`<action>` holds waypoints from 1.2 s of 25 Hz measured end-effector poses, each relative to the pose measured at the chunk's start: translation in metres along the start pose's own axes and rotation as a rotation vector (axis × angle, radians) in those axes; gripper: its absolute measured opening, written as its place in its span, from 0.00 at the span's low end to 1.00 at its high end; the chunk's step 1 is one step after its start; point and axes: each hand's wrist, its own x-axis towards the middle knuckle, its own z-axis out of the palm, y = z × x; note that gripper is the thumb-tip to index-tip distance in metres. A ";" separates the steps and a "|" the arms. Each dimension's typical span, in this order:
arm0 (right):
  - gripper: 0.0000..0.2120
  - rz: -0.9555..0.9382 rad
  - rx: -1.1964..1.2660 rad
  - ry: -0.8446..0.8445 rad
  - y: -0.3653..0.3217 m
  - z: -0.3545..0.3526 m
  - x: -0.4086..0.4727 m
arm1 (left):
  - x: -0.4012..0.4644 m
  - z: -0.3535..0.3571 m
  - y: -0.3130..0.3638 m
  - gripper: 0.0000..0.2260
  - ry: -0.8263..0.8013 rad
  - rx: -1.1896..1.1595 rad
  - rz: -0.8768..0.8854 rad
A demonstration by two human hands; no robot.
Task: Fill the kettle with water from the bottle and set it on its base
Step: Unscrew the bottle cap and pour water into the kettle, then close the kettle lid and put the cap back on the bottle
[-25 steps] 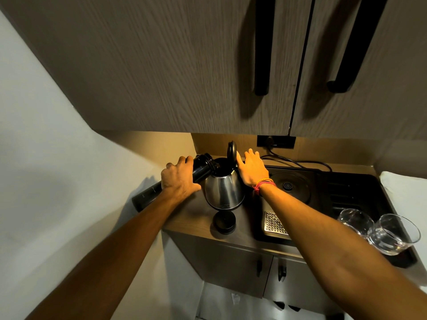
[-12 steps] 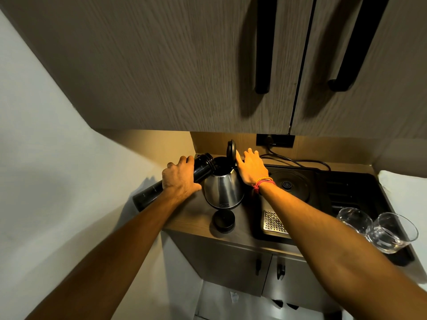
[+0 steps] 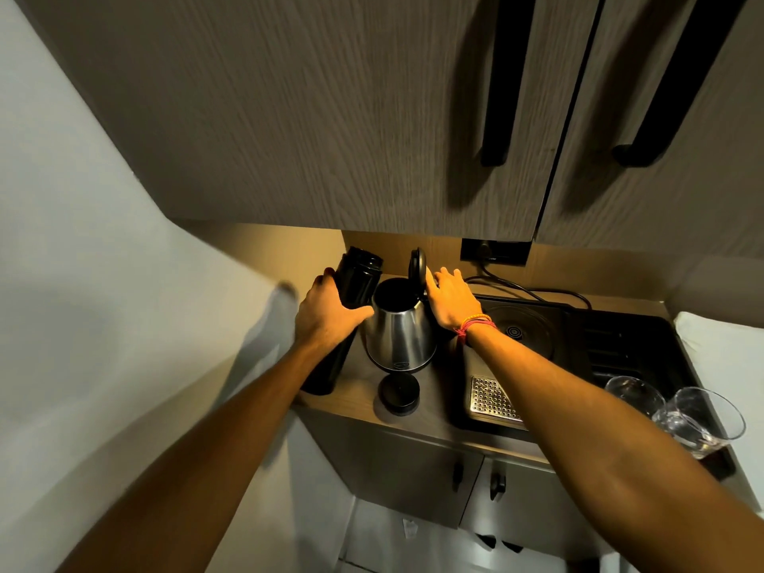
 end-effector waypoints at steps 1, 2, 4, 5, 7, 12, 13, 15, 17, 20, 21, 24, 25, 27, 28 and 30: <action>0.29 -0.008 0.000 0.005 -0.001 -0.001 0.000 | -0.002 0.001 -0.006 0.30 0.033 -0.105 -0.049; 0.29 -0.023 -0.008 0.005 -0.002 -0.001 0.000 | -0.006 0.003 -0.013 0.30 0.066 -0.193 -0.088; 0.28 -0.045 -0.039 0.001 -0.009 -0.001 0.002 | -0.014 0.010 -0.028 0.32 0.138 -0.310 -0.137; 0.26 -0.034 -0.041 0.007 -0.014 0.000 0.005 | -0.017 0.013 -0.034 0.33 0.177 -0.348 -0.157; 0.25 0.030 0.023 0.015 -0.026 0.003 0.012 | -0.023 0.019 -0.043 0.34 0.236 -0.409 -0.209; 0.35 0.051 0.033 0.024 -0.040 0.013 0.017 | -0.029 0.027 -0.060 0.36 0.256 -0.456 -0.204; 0.36 0.008 0.023 0.040 -0.040 0.014 0.015 | -0.029 0.027 -0.063 0.36 0.248 -0.464 -0.192; 0.35 -0.094 0.024 0.044 -0.042 0.018 0.014 | -0.028 0.027 -0.069 0.37 0.230 -0.475 -0.182; 0.33 -0.138 0.002 0.033 -0.046 0.020 0.013 | -0.028 0.027 -0.074 0.37 0.213 -0.490 -0.183; 0.33 -0.128 -0.043 0.039 -0.047 0.017 0.014 | -0.028 0.030 -0.078 0.37 0.195 -0.494 -0.186; 0.33 -0.129 -0.058 0.039 -0.047 0.016 0.014 | -0.028 0.031 -0.079 0.37 0.183 -0.492 -0.188; 0.32 -0.142 -0.102 -0.006 -0.050 0.012 0.012 | -0.031 0.034 -0.085 0.38 0.124 -0.452 -0.200; 0.32 -0.136 -0.100 -0.031 -0.051 0.011 0.011 | -0.032 0.035 -0.088 0.38 0.098 -0.443 -0.209; 0.32 -0.110 -0.079 -0.068 -0.054 0.009 0.009 | -0.038 0.038 -0.093 0.40 0.060 -0.431 -0.247; 0.32 -0.103 -0.066 -0.066 -0.055 0.009 0.007 | -0.042 0.040 -0.096 0.40 0.053 -0.408 -0.271; 0.31 -0.175 -0.104 0.050 -0.057 0.010 -0.006 | -0.052 0.045 -0.100 0.39 0.054 -0.326 -0.330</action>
